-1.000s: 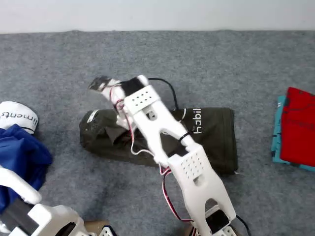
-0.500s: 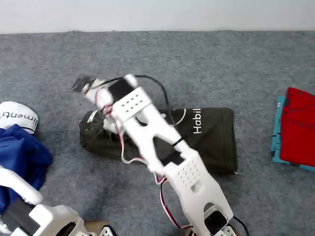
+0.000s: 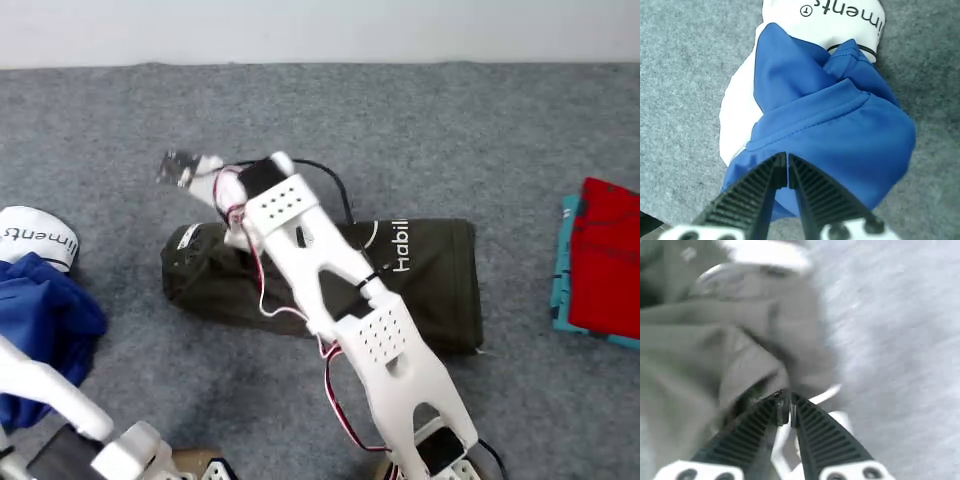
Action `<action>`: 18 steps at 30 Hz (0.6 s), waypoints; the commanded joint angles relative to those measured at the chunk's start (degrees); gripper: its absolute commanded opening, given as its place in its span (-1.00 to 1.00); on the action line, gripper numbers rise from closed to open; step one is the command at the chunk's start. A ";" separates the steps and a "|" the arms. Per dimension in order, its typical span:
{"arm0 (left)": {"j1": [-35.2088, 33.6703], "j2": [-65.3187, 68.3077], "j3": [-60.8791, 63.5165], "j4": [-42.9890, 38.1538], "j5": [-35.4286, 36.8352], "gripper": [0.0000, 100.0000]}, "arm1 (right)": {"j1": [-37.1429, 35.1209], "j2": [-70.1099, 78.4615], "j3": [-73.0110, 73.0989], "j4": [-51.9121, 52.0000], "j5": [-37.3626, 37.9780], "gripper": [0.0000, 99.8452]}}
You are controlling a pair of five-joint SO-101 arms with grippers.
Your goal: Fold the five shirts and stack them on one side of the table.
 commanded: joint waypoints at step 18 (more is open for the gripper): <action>0.09 -14.68 -1.27 7.91 -4.31 -0.97 | -3.47 -8.57 -0.09 17.19 -11.96 -0.98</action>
